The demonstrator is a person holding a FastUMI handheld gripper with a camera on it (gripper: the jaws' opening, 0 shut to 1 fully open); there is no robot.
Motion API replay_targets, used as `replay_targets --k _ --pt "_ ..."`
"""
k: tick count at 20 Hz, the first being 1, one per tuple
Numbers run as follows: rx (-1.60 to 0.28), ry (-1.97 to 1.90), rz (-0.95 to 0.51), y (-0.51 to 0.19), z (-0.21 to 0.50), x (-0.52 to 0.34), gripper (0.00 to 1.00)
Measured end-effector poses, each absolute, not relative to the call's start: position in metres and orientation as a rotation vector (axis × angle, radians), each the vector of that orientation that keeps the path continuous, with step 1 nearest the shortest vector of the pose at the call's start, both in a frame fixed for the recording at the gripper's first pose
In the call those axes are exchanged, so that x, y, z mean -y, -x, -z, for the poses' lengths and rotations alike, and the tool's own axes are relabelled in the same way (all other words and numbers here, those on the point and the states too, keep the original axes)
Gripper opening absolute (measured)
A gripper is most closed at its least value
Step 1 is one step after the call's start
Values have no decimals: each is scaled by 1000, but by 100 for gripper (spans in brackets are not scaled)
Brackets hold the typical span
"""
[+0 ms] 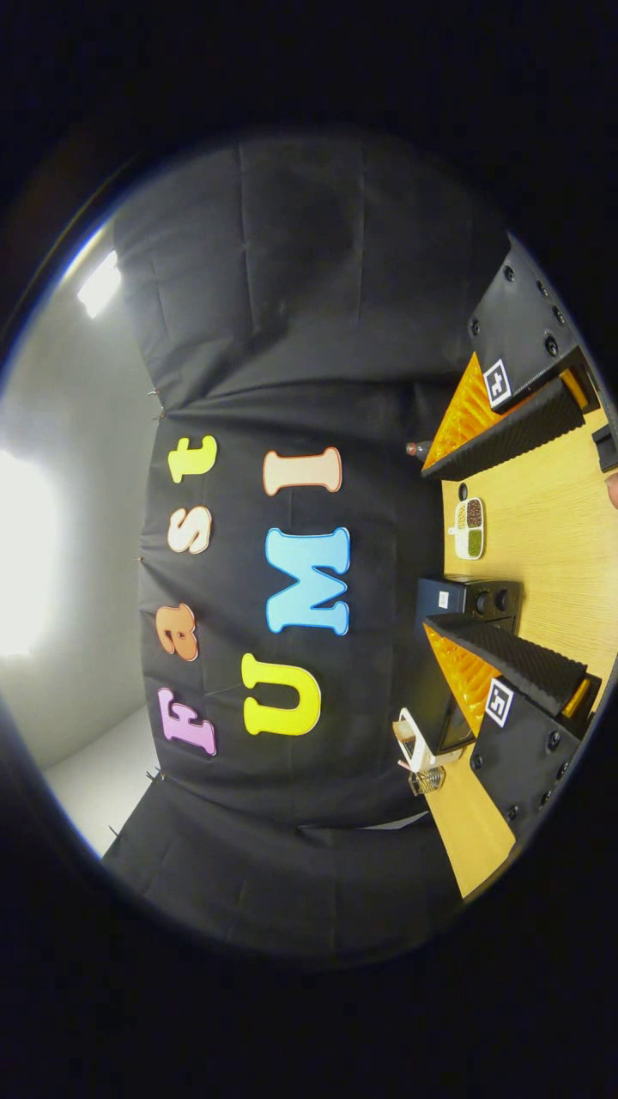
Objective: Open the toaster oven, put the food inside, and close the toaster oven door.
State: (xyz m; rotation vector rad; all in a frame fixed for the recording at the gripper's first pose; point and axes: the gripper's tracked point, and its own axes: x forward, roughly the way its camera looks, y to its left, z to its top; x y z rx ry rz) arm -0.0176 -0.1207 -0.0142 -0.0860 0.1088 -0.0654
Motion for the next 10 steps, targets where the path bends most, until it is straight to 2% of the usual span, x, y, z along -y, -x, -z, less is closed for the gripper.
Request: replay_targets --k 10 --pt "-117 9 70 15 19 112 98"
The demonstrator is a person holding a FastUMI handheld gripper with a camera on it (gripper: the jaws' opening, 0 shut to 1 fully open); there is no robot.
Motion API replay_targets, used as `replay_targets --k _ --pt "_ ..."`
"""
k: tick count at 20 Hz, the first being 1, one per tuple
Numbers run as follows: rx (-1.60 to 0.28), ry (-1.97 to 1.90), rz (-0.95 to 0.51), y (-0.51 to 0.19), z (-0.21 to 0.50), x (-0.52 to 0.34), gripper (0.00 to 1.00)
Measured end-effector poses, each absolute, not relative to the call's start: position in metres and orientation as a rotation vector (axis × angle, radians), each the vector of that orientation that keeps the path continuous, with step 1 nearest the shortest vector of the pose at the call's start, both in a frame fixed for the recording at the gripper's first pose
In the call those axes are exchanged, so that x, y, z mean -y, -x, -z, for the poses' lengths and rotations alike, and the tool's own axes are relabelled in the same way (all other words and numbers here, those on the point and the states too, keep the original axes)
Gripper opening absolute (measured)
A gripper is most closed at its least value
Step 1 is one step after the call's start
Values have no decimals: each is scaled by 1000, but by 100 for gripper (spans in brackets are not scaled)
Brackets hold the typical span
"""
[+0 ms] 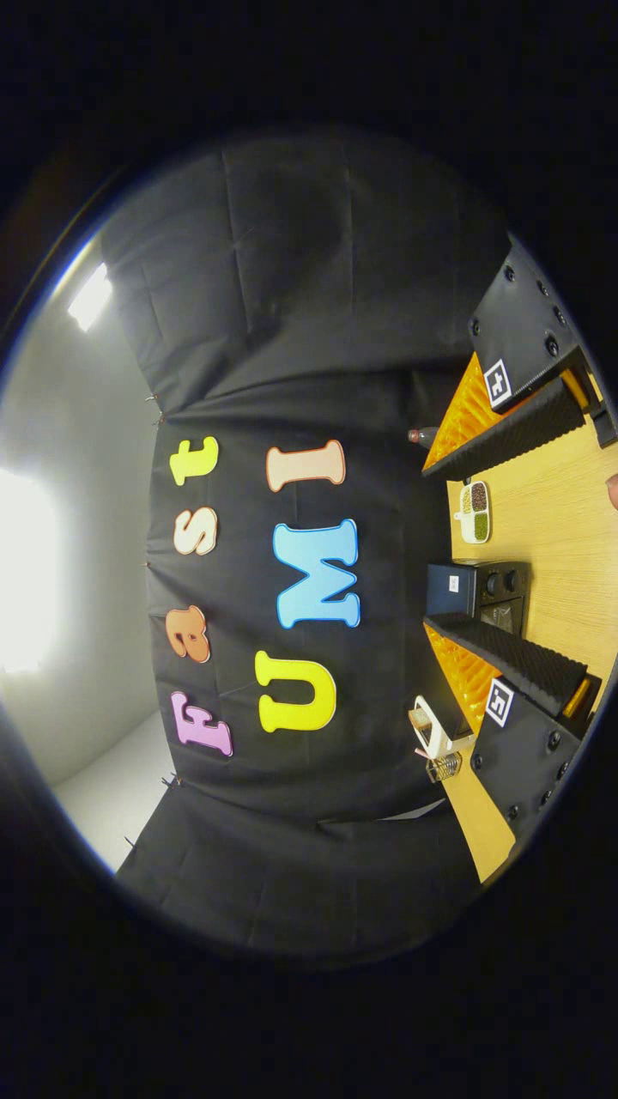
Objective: Open the toaster oven, put the food inside, and close the toaster oven door.
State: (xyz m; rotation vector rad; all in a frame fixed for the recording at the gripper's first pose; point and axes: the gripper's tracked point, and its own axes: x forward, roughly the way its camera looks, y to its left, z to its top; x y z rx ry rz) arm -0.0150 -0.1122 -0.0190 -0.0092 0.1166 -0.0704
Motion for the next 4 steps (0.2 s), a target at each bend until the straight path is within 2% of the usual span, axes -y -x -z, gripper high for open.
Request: replay_targets --k 4 --pt "-124 2 76 12 20 111 98"
